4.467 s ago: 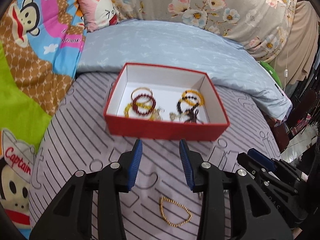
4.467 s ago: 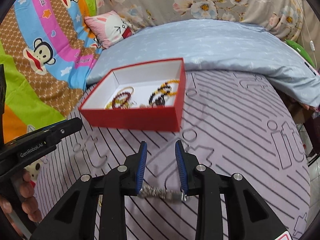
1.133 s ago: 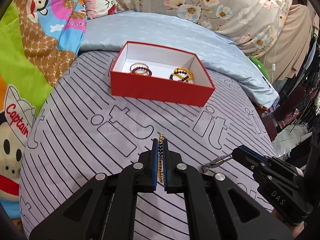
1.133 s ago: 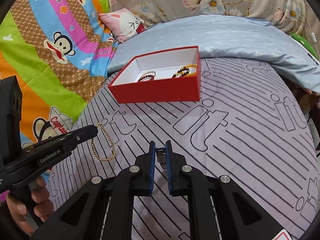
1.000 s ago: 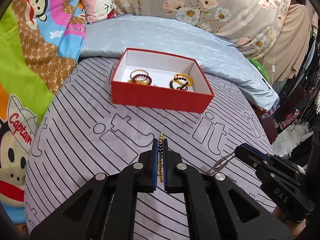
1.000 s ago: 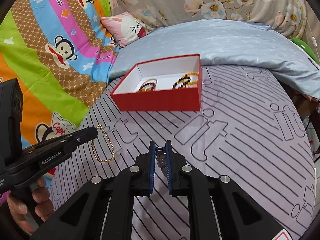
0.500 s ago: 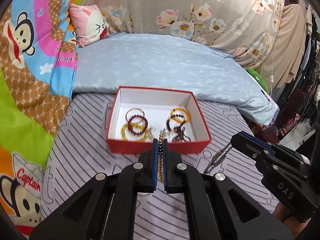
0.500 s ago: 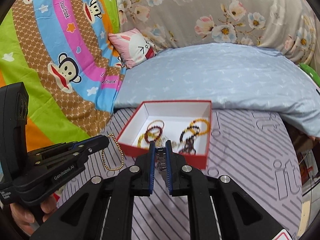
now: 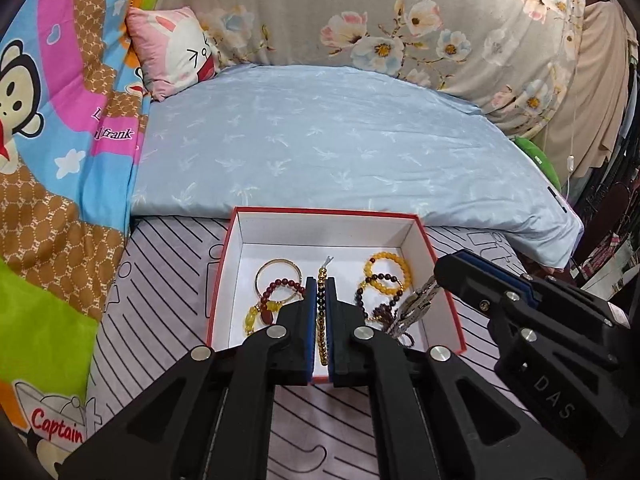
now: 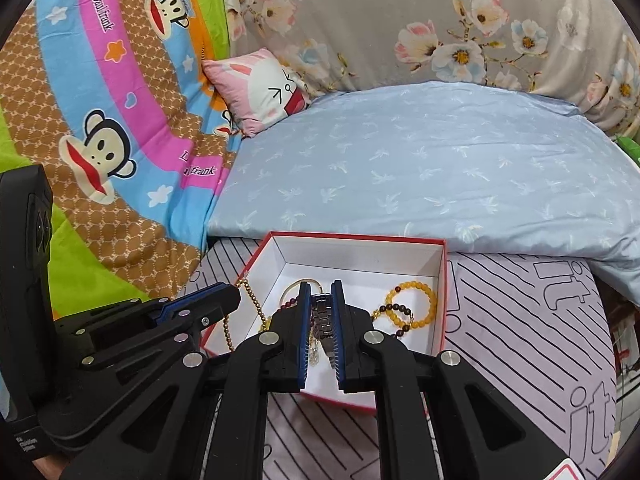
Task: Organize jewelry
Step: 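Carry the gold chain and silver watch into the red box and open both tools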
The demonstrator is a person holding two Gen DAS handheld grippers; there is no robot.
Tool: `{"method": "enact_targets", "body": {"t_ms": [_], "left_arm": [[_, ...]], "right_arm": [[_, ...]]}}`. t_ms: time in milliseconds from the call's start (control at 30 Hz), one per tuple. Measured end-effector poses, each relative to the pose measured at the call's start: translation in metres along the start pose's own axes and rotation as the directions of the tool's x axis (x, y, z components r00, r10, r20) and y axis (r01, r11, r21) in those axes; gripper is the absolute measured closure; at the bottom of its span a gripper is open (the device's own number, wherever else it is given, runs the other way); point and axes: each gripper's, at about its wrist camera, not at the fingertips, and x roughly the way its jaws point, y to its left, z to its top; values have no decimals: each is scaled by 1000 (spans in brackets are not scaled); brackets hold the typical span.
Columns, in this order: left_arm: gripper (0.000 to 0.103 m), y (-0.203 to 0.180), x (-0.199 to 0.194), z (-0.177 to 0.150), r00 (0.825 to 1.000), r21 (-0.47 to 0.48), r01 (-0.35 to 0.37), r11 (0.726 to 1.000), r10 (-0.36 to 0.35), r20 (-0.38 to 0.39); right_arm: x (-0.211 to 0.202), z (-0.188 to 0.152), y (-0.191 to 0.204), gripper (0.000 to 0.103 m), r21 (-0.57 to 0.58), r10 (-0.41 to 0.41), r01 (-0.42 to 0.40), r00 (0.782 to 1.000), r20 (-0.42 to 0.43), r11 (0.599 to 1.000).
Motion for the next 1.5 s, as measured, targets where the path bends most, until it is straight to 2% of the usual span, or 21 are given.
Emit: {"method": "enact_targets", "body": {"t_ms": [333,733,1133,1300,1500], "left_arm": [[100,12,45,6,999,-18,-20,1000,19,-50],[100,19,67,7,996,-36,-31,999,28,-81],[98,27,65,0,994,-64,-56,996,51,-92],[92,22,52,-8,995,-54,-56,997,52,-82],[92,12,37,-16,995,-34,-63,997,60,-79]], "right_arm": [[47,2,-12,94,26,-10,12,999,-54,1000],[67,1,-10,93,18,-19,21,996,-89,1000],[40,-7,-13,91,30,-35,36,999,-41,999],[26,-18,-15,85,47,-32,34,999,-39,998],[10,-32,-7,79,30,-47,48,998,-38,998]]}}
